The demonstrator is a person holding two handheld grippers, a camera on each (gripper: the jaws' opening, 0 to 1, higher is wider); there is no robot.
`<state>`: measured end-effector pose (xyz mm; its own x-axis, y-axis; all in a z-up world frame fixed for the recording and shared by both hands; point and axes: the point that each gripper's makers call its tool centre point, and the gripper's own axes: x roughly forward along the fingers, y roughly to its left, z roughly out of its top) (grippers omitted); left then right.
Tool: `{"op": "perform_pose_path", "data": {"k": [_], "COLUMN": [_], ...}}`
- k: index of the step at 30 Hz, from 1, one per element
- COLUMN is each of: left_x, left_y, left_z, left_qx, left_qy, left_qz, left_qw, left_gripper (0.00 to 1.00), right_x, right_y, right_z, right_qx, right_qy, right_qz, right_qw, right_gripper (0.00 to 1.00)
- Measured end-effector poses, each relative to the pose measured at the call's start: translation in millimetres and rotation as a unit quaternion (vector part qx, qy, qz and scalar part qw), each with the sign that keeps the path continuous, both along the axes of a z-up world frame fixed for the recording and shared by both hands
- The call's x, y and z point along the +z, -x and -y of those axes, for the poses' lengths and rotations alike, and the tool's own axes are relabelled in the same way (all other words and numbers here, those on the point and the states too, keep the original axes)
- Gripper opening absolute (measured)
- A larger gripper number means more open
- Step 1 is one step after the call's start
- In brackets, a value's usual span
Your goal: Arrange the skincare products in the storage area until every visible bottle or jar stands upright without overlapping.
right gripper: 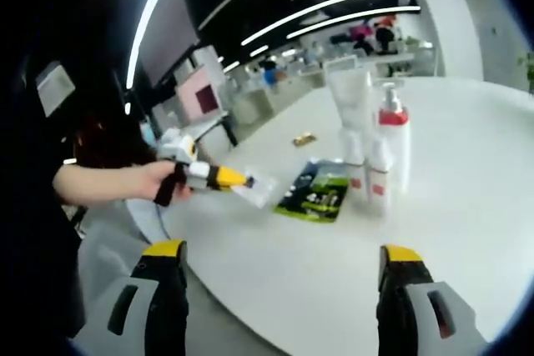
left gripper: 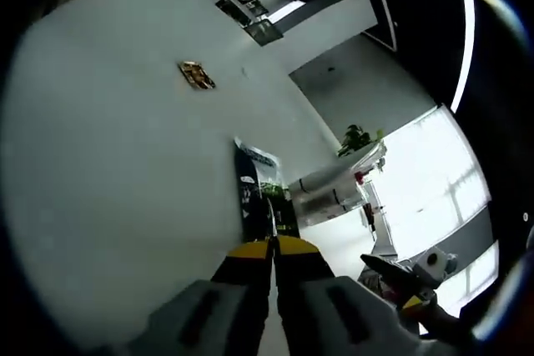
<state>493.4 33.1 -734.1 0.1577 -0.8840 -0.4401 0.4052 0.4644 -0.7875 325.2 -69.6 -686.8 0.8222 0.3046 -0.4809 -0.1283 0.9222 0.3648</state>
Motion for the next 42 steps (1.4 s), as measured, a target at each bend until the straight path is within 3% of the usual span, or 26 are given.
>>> {"op": "perform_pose_path", "data": {"k": [14, 27, 36, 42], "left_x": [-30.0, -33.8, -43.1, -45.8], "left_y": [-7.9, -20.5, -29.8, -32.9], "left_z": [-5, -1, 0, -1], "left_qx": [0.003, 0.026, 0.017, 0.023], "left_qy": [-0.042, -0.046, -0.095, -0.11], "left_qz": [0.0, 0.0, 0.029, 0.034], "left_qw": [0.9991, 0.9986, 0.9949, 0.9931], "left_gripper": [0.0, 0.0, 0.02, 0.05], "right_x": [-0.7, -1.3, -3.6, -4.0], "right_y": [0, 0, 1, 1], "right_z": [2, 4, 1, 2], "right_qx": [-0.003, -0.008, -0.002, -0.003], "right_qy": [0.0, -0.001, 0.0, -0.004], "right_qz": [-0.002, -0.004, -0.009, -0.01], "right_qw": [1.0, 1.0, 1.0, 0.9999], "right_gripper": [0.97, 0.96, 0.96, 0.95]}}
